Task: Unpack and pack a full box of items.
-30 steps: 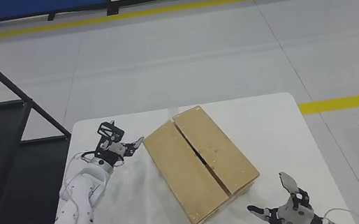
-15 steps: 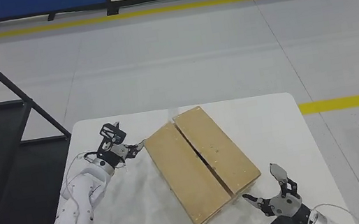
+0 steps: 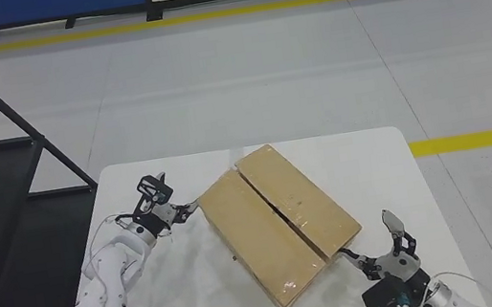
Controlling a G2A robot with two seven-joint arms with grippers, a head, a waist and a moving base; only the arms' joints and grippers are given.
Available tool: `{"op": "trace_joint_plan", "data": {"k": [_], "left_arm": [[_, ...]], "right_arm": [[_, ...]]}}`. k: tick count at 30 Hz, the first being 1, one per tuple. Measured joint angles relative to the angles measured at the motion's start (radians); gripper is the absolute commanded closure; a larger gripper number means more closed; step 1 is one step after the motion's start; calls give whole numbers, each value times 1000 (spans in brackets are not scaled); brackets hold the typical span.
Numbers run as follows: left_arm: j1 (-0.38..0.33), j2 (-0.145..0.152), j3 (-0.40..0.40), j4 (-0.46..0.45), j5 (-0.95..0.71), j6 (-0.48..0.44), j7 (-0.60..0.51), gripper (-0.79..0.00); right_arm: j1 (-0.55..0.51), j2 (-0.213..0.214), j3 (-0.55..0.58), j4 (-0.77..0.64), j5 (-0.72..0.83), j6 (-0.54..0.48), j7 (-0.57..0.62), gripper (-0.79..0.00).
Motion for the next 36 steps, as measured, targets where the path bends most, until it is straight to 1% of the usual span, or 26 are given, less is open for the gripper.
{"op": "trace_joint_plan", "data": {"k": [7,11,25,31,36], "left_arm": [[8,4,3,-11,-5,-21,11,-785],[10,5,5,-8,-11,-26,15,-785],[25,10,18,-13,-16,-46,38,-785],[44,15,18,-28,-10,-51,46,-785],[66,21,17,-48,7,-62,57,-785]], "right_arm": [[-13,5,29,5,-25,8,51,-785],[-13,5,37,14,-12,17,64,-785],[41,2,-4,45,-39,24,120,-785],[59,-2,-3,50,-11,60,160,-785],[77,-8,-6,53,25,110,193,-785]]}}
